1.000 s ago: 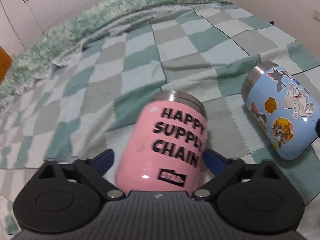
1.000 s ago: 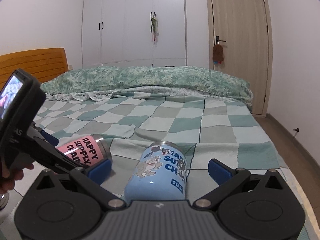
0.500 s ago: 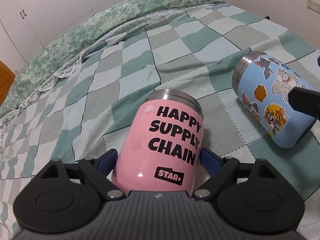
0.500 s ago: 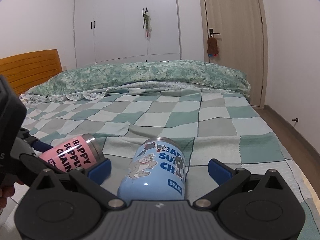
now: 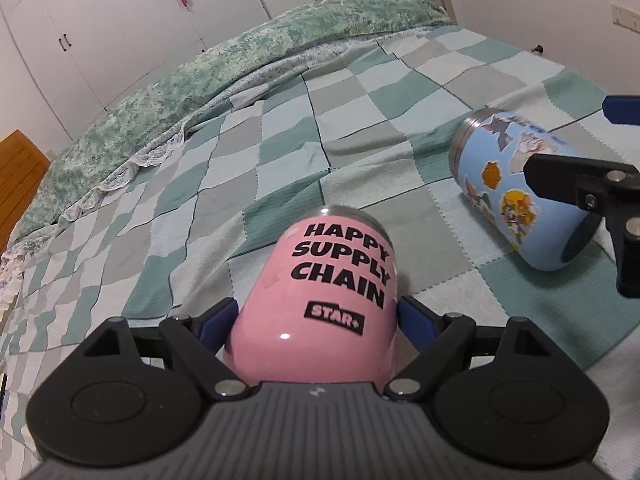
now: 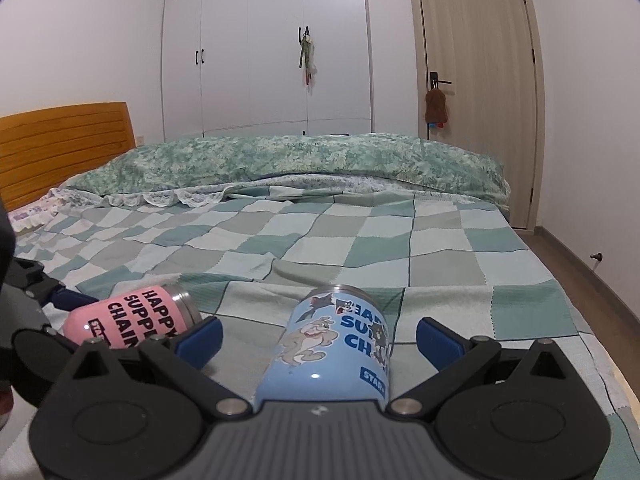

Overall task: Flip cup upright
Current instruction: 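Close the left gripper on the pink cup and lift it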

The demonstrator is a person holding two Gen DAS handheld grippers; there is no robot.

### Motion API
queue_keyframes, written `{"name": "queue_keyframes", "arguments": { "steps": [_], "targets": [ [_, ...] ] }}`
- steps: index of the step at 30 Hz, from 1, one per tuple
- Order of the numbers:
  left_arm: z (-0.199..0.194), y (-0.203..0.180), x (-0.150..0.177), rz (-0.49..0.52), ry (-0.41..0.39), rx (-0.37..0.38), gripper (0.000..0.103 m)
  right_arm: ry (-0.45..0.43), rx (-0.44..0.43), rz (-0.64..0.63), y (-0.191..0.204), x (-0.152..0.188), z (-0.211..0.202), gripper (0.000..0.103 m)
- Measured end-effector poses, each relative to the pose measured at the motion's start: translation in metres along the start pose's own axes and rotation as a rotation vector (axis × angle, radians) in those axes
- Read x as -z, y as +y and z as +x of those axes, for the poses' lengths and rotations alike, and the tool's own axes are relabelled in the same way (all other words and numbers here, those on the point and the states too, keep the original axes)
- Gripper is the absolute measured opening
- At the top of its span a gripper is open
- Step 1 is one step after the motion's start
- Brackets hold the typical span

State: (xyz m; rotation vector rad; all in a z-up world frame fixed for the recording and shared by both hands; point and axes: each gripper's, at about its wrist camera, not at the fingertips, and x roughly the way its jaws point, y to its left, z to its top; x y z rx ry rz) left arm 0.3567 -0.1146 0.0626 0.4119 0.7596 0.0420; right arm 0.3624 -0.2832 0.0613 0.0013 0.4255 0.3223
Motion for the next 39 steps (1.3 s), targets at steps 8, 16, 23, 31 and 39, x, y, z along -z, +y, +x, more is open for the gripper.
{"name": "queue_keyframes", "arguments": {
  "steps": [8,16,23,31,39],
  "targets": [
    [-0.05,-0.002,0.018,-0.013,-0.054,0.037,0.085,-0.008,-0.032,0.028,0.011,0.002,-0.047,0.103],
    [-0.112,-0.011,0.059,-0.022,-0.132,0.082,0.084,-0.01,-0.011,0.0,0.033,0.015,-0.116,0.103],
    [-0.162,-0.023,0.097,-0.056,-0.21,0.129,0.083,-0.013,0.019,-0.039,0.051,0.03,-0.176,0.103],
    [-0.192,-0.034,0.155,-0.065,-0.283,0.131,0.082,0.023,0.014,-0.068,0.067,0.064,-0.223,0.103],
    [-0.204,-0.022,0.212,-0.121,-0.253,0.163,0.079,0.067,0.003,-0.083,0.08,0.093,-0.237,0.103]
  ]
}}
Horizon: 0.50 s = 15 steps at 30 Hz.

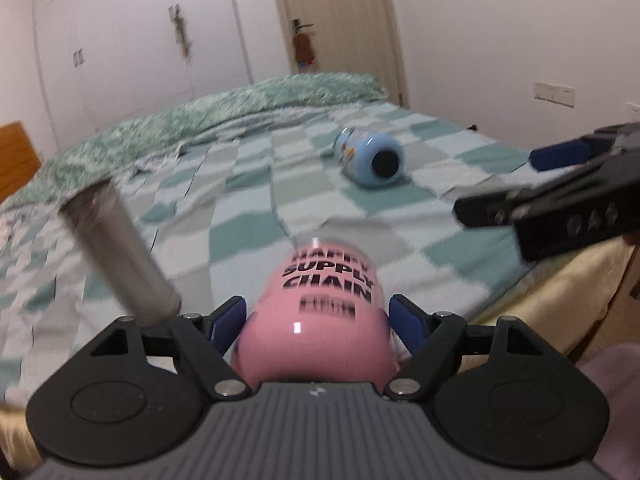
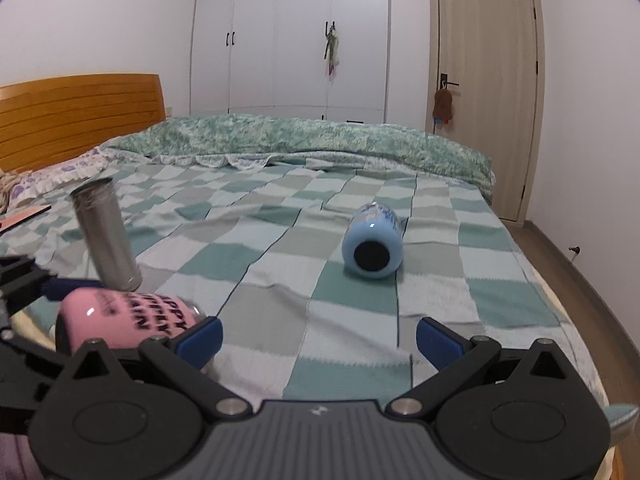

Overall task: Flip cup upright
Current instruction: 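Close the left gripper on the pink cup and lift it, then pass the pink cup from the left gripper into the right gripper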

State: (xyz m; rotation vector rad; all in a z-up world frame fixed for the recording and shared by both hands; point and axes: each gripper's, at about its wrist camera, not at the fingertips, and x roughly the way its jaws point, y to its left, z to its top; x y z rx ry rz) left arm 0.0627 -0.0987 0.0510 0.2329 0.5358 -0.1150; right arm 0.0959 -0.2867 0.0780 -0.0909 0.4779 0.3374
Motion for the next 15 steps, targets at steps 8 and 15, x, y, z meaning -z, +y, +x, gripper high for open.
{"name": "queue_keyframes", "arguments": {
  "steps": [8,15],
  "targets": [
    [0.009,0.005,0.001,-0.026,-0.027,-0.004,0.079,0.012,-0.011,-0.037,0.016,0.001,0.002,0.103],
    [0.01,0.014,-0.002,-0.046,-0.024,0.034,0.103,0.025,0.004,-0.025,0.015,-0.001,0.001,0.103]
  ]
}}
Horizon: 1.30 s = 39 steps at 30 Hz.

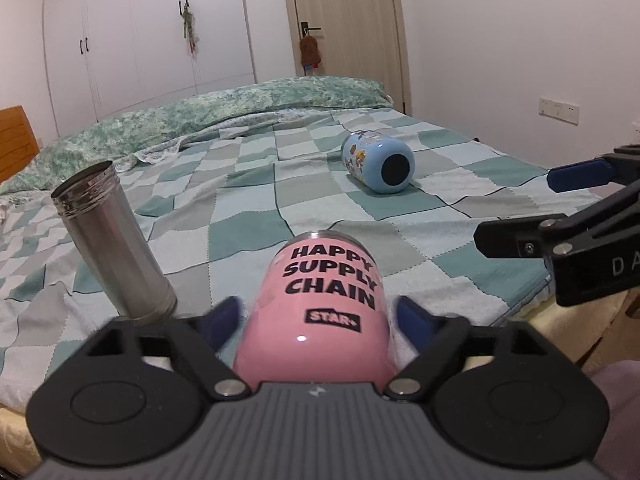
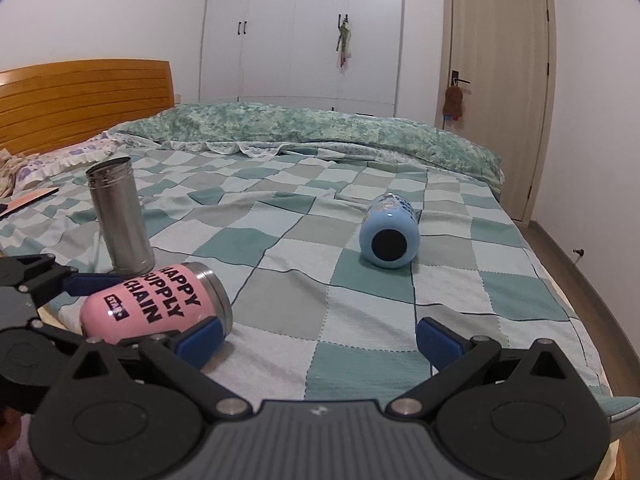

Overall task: Flip cup upright
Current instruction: 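Pass the pink cup from the left gripper into the right gripper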

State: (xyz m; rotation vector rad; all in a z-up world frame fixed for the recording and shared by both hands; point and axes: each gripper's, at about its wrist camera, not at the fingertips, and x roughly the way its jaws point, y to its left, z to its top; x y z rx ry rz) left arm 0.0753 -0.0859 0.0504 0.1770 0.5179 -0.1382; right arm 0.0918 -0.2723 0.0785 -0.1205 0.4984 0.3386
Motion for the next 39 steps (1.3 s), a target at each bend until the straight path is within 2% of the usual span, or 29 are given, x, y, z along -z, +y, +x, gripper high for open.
{"name": "queue_keyframes", "arguments": {
  "steps": [4,8,13,17,28,39],
  "targets": [
    [-0.022,0.019,-0.003,-0.032,-0.056,0.044,0.103,0.004,-0.009,0.025,0.002,-0.005,-0.004,0.103],
    [-0.04,0.043,-0.009,-0.065,-0.066,0.06,0.103,0.01,-0.033,0.055,0.012,-0.016,-0.006,0.103],
    [-0.052,0.077,-0.012,-0.058,-0.062,0.028,0.103,0.049,-0.067,0.087,0.036,-0.028,-0.001,0.103],
    [-0.057,0.105,-0.008,-0.052,-0.06,0.037,0.103,0.098,-0.072,0.098,0.059,-0.035,0.01,0.103],
    [-0.038,0.152,0.011,-0.053,-0.013,0.048,0.103,0.256,-0.044,0.111,0.1,-0.045,0.048,0.103],
    [-0.013,0.167,0.017,-0.019,0.012,0.099,0.103,0.461,-0.051,0.334,0.081,-0.058,0.087,0.103]
  ]
}}
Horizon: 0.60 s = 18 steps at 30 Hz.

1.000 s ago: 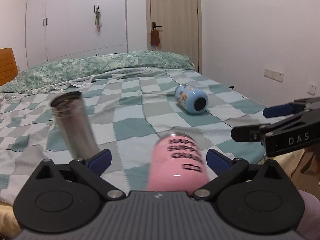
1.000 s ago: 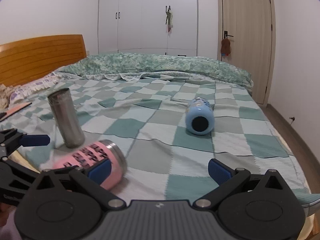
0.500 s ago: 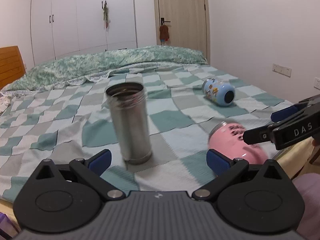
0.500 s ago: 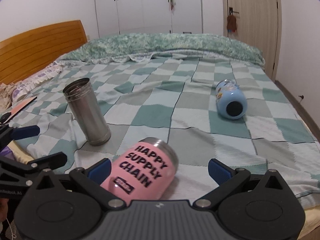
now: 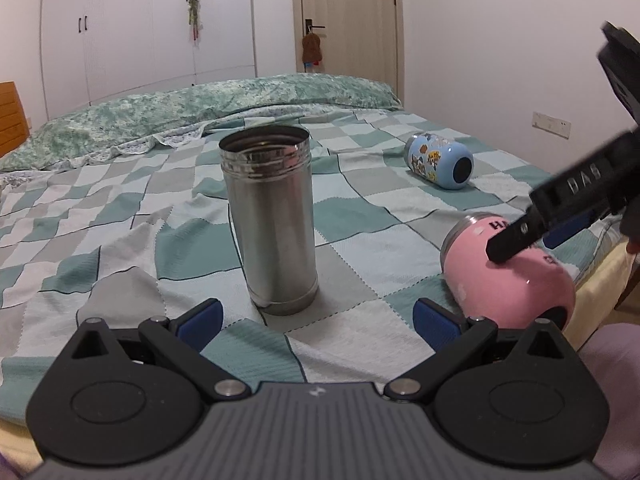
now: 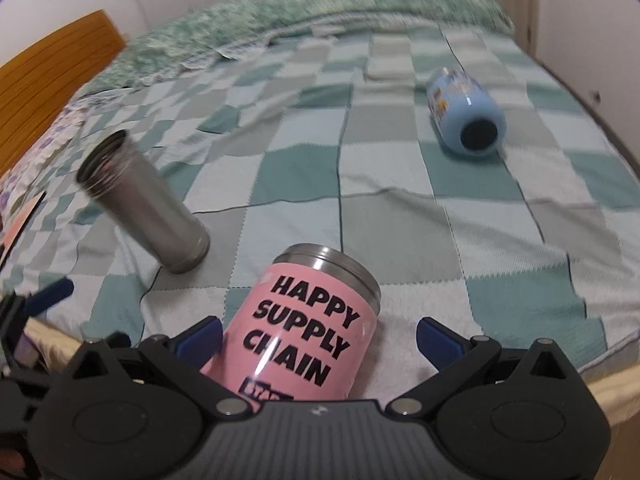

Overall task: Flip cup upright
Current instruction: 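Pass the pink cup from the left gripper into the right gripper, then rotate the pink cup upright with the right gripper, open end up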

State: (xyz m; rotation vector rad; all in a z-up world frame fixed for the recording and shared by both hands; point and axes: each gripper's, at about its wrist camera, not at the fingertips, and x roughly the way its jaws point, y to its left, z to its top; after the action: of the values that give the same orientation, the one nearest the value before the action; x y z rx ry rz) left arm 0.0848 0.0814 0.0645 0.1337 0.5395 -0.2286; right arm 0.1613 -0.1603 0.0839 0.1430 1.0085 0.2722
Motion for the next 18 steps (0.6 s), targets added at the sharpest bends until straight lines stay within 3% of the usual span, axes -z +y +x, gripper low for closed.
{"name": "queue_keyframes", "arguments": {
  "steps": [8,18],
  "targets": [
    [0.017,0.012,0.002,0.002,0.012,0.035,0.103,0.076,0.009,0.074,0.003,-0.015,0.024,0.103],
    [0.033,0.028,0.001,-0.013,0.032,0.052,0.103,0.152,-0.041,0.196,-0.004,-0.021,0.058,0.089]
  ]
}}
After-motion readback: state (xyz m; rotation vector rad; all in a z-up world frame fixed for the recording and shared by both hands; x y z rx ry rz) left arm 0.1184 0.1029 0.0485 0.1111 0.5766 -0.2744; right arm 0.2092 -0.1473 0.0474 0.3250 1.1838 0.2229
